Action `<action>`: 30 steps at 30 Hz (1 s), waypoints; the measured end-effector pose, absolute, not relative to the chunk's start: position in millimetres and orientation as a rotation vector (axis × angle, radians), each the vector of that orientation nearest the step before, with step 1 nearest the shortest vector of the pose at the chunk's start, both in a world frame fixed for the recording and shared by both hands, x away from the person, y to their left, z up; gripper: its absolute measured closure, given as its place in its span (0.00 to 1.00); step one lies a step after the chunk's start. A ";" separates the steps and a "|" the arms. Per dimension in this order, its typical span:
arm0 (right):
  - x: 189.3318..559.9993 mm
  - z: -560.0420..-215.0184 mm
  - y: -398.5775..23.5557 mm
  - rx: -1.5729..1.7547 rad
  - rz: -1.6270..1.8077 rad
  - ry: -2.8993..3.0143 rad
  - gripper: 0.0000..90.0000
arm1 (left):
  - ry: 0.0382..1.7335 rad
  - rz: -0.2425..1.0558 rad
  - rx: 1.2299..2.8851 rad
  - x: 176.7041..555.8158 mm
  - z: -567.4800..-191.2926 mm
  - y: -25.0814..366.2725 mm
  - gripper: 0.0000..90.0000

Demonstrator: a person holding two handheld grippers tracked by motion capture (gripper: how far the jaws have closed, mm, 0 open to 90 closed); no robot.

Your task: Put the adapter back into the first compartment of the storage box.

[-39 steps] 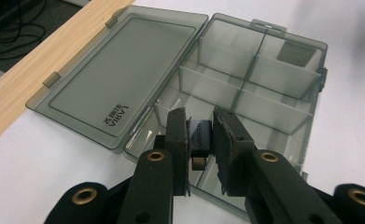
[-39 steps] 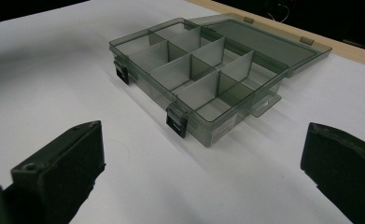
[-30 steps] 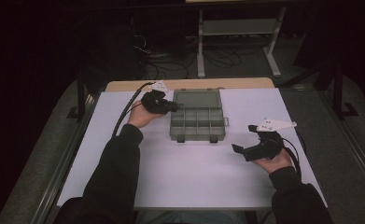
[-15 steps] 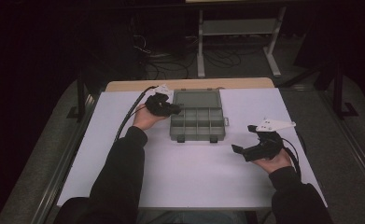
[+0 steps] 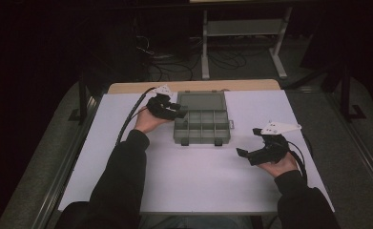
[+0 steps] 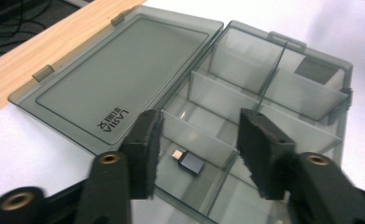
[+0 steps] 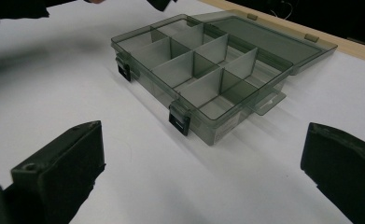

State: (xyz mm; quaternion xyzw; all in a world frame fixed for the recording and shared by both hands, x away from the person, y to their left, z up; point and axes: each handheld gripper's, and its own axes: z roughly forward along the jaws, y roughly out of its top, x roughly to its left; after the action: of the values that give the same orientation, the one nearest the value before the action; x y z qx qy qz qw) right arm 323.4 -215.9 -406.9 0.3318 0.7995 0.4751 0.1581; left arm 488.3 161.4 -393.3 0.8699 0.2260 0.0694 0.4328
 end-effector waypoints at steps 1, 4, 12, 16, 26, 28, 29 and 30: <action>323.7 -407.2 -216.4 0.953 1.357 2.288 0.00 | 0.558 0.169 2.161 487.0 -390.8 162.9 0.50; 324.6 -408.1 -217.3 0.964 1.354 2.289 0.00 | 0.548 0.172 2.155 483.6 -385.8 165.2 0.40; 324.6 -408.3 -216.8 0.964 1.351 2.291 0.00 | 0.599 0.155 2.159 480.3 -383.3 174.1 0.06; 324.6 -408.4 -216.6 0.963 1.350 2.292 0.00 | 0.604 0.148 2.181 477.4 -384.2 177.7 0.00; 322.9 -408.4 -218.4 0.968 1.348 2.288 0.00 | 0.600 0.180 2.161 463.7 -379.4 193.2 0.00; 322.6 -408.5 -218.3 0.970 1.346 2.288 0.00 | 0.598 0.188 2.164 460.0 -379.9 196.3 0.00; 322.5 -408.7 -218.3 0.972 1.346 2.289 0.00 | 0.598 0.192 2.168 458.4 -380.3 197.5 0.00; 322.4 -408.8 -218.3 0.973 1.346 2.289 0.00 | 0.597 0.196 2.170 456.1 -381.3 199.6 0.00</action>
State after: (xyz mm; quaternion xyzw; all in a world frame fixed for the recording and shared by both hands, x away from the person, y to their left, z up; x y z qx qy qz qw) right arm 322.4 -218.3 -408.8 0.3398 0.7995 0.4701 0.1559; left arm 456.1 199.6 -381.3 0.8686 0.2390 0.0783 0.4269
